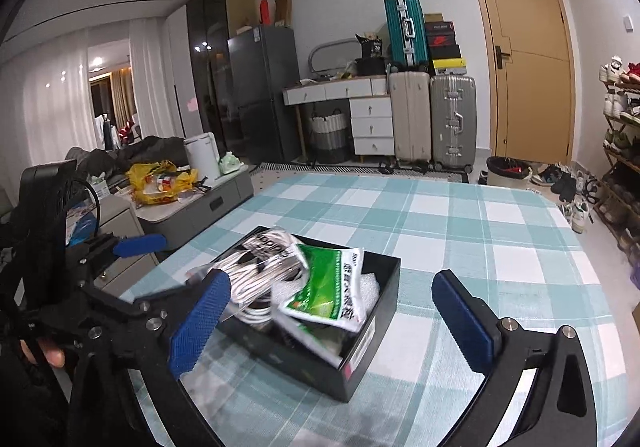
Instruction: Organize soft objects
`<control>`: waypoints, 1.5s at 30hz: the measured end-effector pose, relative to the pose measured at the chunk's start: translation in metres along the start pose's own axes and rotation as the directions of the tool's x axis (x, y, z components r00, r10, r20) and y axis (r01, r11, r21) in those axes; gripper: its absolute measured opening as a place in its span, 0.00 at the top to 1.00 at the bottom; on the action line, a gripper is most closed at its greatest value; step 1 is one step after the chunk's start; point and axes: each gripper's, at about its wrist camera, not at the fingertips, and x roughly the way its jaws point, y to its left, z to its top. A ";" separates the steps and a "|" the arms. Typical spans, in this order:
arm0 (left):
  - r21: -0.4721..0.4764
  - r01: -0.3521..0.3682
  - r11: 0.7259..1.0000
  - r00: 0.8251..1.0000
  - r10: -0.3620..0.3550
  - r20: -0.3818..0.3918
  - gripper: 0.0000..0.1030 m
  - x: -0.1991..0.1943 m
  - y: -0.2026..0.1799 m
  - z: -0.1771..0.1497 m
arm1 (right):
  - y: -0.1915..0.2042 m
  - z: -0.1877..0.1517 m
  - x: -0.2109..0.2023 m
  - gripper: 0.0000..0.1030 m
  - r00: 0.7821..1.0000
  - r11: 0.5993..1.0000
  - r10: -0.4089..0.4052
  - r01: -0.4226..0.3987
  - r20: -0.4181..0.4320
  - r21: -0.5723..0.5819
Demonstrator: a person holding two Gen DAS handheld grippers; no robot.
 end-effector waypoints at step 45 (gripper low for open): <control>-0.082 -0.064 0.995 0.986 0.076 0.148 0.00 -0.012 0.017 -0.040 | 0.033 -0.051 -0.022 0.01 0.994 0.996 -0.042 0.049 0.101 -0.072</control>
